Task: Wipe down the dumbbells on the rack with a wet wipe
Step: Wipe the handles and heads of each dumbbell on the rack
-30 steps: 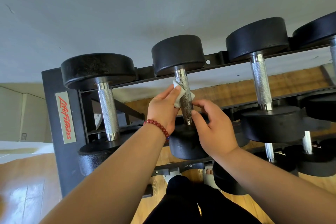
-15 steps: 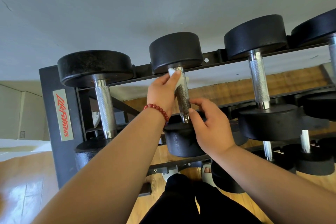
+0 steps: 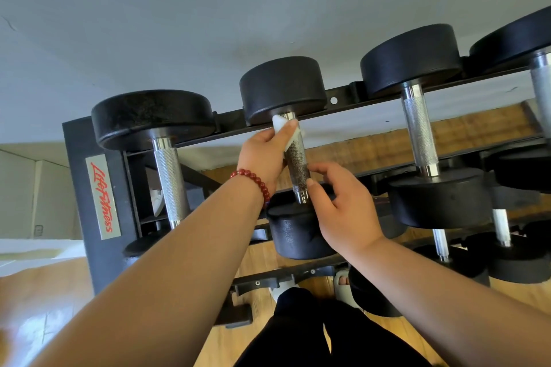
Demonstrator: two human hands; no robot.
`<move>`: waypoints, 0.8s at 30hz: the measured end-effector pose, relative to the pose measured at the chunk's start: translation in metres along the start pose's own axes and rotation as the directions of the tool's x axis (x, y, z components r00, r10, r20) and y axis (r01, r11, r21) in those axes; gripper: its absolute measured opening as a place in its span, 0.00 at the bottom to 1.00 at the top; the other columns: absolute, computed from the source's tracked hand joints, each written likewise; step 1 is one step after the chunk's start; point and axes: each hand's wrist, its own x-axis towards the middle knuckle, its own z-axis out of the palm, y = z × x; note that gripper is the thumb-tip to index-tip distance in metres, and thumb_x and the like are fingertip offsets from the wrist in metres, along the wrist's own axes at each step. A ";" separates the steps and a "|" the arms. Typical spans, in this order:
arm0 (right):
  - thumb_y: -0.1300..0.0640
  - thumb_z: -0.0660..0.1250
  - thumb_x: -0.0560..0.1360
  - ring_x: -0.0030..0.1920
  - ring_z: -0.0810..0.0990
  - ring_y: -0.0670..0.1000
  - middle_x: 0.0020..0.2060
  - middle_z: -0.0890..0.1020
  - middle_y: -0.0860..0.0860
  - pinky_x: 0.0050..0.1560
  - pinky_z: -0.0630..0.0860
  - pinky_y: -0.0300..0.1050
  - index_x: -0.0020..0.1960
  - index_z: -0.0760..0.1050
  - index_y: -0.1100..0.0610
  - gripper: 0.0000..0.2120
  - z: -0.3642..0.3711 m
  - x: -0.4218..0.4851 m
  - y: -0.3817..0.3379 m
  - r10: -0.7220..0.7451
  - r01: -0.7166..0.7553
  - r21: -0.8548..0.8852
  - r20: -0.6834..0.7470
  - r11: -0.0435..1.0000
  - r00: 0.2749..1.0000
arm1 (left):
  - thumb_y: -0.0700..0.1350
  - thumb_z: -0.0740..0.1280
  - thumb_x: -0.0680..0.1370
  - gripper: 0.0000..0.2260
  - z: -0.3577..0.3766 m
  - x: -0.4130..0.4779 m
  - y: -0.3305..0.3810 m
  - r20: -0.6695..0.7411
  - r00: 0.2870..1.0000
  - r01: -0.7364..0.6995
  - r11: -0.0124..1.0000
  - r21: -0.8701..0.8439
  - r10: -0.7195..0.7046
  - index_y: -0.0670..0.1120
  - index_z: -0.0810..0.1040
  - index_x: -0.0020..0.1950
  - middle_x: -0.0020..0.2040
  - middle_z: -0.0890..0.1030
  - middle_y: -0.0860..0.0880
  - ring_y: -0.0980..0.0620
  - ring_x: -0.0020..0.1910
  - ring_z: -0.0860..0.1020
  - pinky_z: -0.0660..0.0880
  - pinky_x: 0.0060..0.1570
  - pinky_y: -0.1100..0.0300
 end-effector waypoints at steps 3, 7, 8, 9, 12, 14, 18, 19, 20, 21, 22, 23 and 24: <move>0.53 0.62 0.79 0.53 0.78 0.44 0.53 0.80 0.43 0.53 0.77 0.47 0.63 0.75 0.51 0.13 0.000 0.000 0.000 0.002 -0.002 -0.002 0.004 1.000 1.000 | 0.58 0.72 0.72 0.14 -0.001 -0.008 -0.011 0.003 1.000 0.021 0.999 0.044 -0.021 0.49 0.82 0.49 0.47 0.86 0.49 0.49 0.50 0.83 0.79 0.57 0.50; 0.51 0.61 0.79 0.50 0.78 0.42 0.53 0.80 0.42 0.52 0.77 0.48 0.63 0.75 0.49 0.14 0.000 0.000 -0.001 0.013 -0.013 0.000 0.003 1.000 1.000 | 0.60 0.74 0.69 0.15 -0.001 -0.004 0.002 -0.033 0.999 -0.009 0.995 0.102 0.012 0.50 0.82 0.46 0.45 0.86 0.49 0.50 0.49 0.83 0.79 0.55 0.51; 0.50 0.61 0.79 0.49 0.78 0.42 0.53 0.80 0.41 0.51 0.77 0.48 0.63 0.75 0.49 0.14 0.000 0.000 0.000 0.016 -0.016 0.005 -0.001 1.000 1.000 | 0.59 0.73 0.71 0.14 0.000 -0.002 0.008 -0.053 0.998 -0.027 0.990 0.138 0.035 0.50 0.82 0.44 0.45 0.85 0.49 0.50 0.48 0.83 0.80 0.54 0.51; 0.50 0.61 0.79 0.49 0.78 0.42 0.52 0.80 0.41 0.51 0.77 0.48 0.62 0.75 0.49 0.14 0.000 -0.001 0.000 0.016 -0.016 0.011 -0.006 1.000 1.000 | 0.59 0.72 0.73 0.13 0.000 0.001 0.012 -0.066 0.997 -0.039 0.986 0.160 0.050 0.49 0.83 0.44 0.44 0.85 0.49 0.50 0.48 0.83 0.80 0.54 0.52; 0.51 0.61 0.79 0.48 0.79 0.42 0.52 0.80 0.42 0.51 0.77 0.47 0.62 0.75 0.49 0.13 0.000 -0.001 0.000 0.006 -0.006 0.014 -0.017 1.000 1.000 | 0.57 0.71 0.74 0.15 -0.001 -0.004 0.005 0.013 1.000 0.006 0.995 0.104 -0.007 0.46 0.82 0.48 0.46 0.86 0.48 0.49 0.49 0.84 0.79 0.56 0.51; 0.52 0.62 0.79 0.46 0.79 0.43 0.51 0.80 0.43 0.50 0.77 0.46 0.63 0.75 0.50 0.13 0.000 -0.001 0.000 0.005 -0.004 0.010 -0.023 1.000 1.000 | 0.56 0.72 0.74 0.15 -0.006 -0.011 -0.007 0.074 0.994 0.071 0.992 0.108 -0.079 0.45 0.81 0.50 0.47 0.86 0.46 0.49 0.50 0.84 0.79 0.57 0.50; 0.50 0.61 0.79 0.44 0.80 0.47 0.52 0.80 0.41 0.50 0.77 0.44 0.62 0.76 0.50 0.14 0.000 -0.002 -0.001 0.016 -0.016 0.001 -0.027 1.000 1.000 | 0.58 0.72 0.73 0.14 -0.009 -0.004 0.002 0.045 0.999 0.013 0.981 0.195 -0.022 0.48 0.82 0.47 0.45 0.86 0.47 0.49 0.48 0.84 0.79 0.56 0.50; 0.50 0.61 0.78 0.46 0.80 0.48 0.52 0.80 0.41 0.50 0.76 0.43 0.61 0.76 0.49 0.13 0.000 -0.002 -0.002 0.018 -0.018 0.000 -0.027 1.000 0.999 | 0.58 0.72 0.73 0.14 -0.008 0.001 0.009 0.010 1.000 -0.013 0.980 0.200 0.011 0.48 0.83 0.45 0.44 0.86 0.48 0.49 0.47 0.84 0.79 0.56 0.50; 0.50 0.61 0.78 0.47 0.80 0.49 0.53 0.80 0.41 0.50 0.76 0.43 0.61 0.75 0.48 0.13 0.000 -0.002 -0.002 0.021 -0.021 -0.001 -0.027 1.000 0.999 | 0.59 0.72 0.73 0.14 -0.006 0.004 0.015 -0.018 0.999 -0.032 0.976 0.217 0.037 0.48 0.83 0.44 0.44 0.85 0.47 0.49 0.47 0.84 0.79 0.55 0.50; 0.50 0.61 0.78 0.47 0.80 0.49 0.53 0.80 0.41 0.50 0.77 0.44 0.61 0.75 0.48 0.13 0.000 -0.002 -0.002 0.020 -0.021 -0.003 -0.026 1.000 0.999 | 0.60 0.71 0.73 0.15 -0.004 0.005 0.018 -0.023 0.999 -0.038 0.972 0.232 0.044 0.48 0.82 0.44 0.44 0.85 0.47 0.49 0.47 0.84 0.79 0.55 0.50; 0.50 0.61 0.78 0.47 0.80 0.49 0.52 0.80 0.41 0.50 0.77 0.45 0.61 0.76 0.48 0.12 0.000 -0.003 -0.003 0.018 -0.018 -0.007 -0.025 1.000 1.000 | 0.60 0.71 0.73 0.15 -0.003 0.003 0.017 -0.004 1.000 -0.029 0.974 0.223 0.031 0.48 0.82 0.45 0.45 0.85 0.47 0.49 0.48 0.84 0.79 0.55 0.50; 0.51 0.61 0.79 0.46 0.80 0.49 0.52 0.80 0.41 0.50 0.77 0.46 0.61 0.76 0.48 0.12 0.000 -0.003 -0.003 0.014 -0.014 -0.010 -0.028 1.000 1.000 | 0.60 0.71 0.73 0.16 -0.003 -0.002 0.013 0.028 1.000 -0.007 0.980 0.199 0.002 0.47 0.82 0.46 0.46 0.85 0.47 0.49 0.48 0.84 0.79 0.56 0.50; 0.51 0.61 0.79 0.45 0.80 0.48 0.51 0.80 0.41 0.49 0.77 0.47 0.61 0.76 0.49 0.12 0.000 -0.003 -0.003 0.010 -0.010 -0.013 -0.032 1.000 0.999 | 0.59 0.71 0.73 0.15 -0.004 -0.008 0.006 0.057 0.998 0.020 0.981 0.191 -0.032 0.47 0.82 0.47 0.46 0.86 0.47 0.49 0.49 0.84 0.79 0.55 0.51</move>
